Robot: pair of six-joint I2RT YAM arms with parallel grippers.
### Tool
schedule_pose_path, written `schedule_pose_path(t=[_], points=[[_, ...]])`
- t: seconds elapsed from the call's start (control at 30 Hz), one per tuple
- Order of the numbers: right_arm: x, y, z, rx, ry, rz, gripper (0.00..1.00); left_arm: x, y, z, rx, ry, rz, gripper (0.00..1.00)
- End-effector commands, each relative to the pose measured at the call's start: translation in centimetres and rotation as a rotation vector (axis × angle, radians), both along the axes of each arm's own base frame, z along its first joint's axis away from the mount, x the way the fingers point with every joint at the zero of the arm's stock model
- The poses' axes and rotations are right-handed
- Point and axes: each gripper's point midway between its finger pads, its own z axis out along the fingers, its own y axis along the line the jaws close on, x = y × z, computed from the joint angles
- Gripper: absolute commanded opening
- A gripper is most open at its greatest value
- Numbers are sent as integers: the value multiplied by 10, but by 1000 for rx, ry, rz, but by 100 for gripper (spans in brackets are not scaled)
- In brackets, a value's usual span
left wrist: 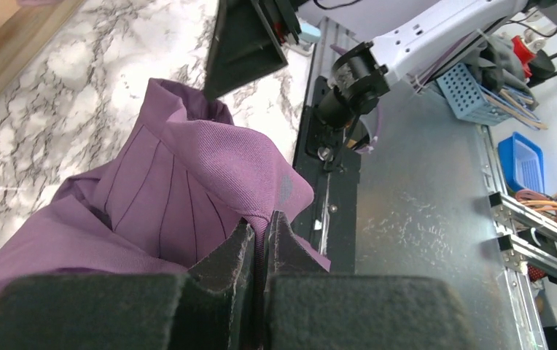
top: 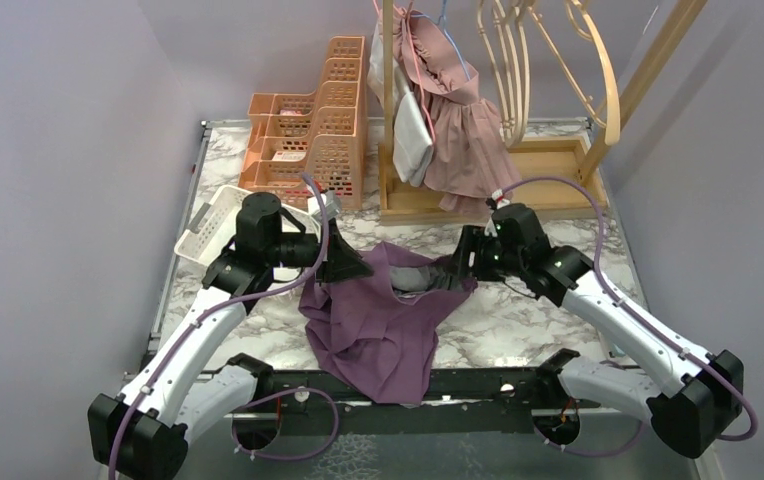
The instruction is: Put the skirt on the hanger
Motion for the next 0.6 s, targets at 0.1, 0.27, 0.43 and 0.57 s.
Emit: schedule_pose_path(t=[0.1, 0.27, 0.43, 0.57], points=[[-15, -36, -51, -69, 169, -274, 66, 7, 4, -4, 57, -39, 29, 0], [-2, -53, -69, -131, 197, -452, 66, 6, 6, -2, 76, -63, 29, 0], [-1, -58, -86, -198, 248, -486, 68, 7, 7, 6, 74, -90, 43, 0], [-8, -46, -101, -164, 303, -442, 59, 16, 9, 11, 84, -100, 97, 0]])
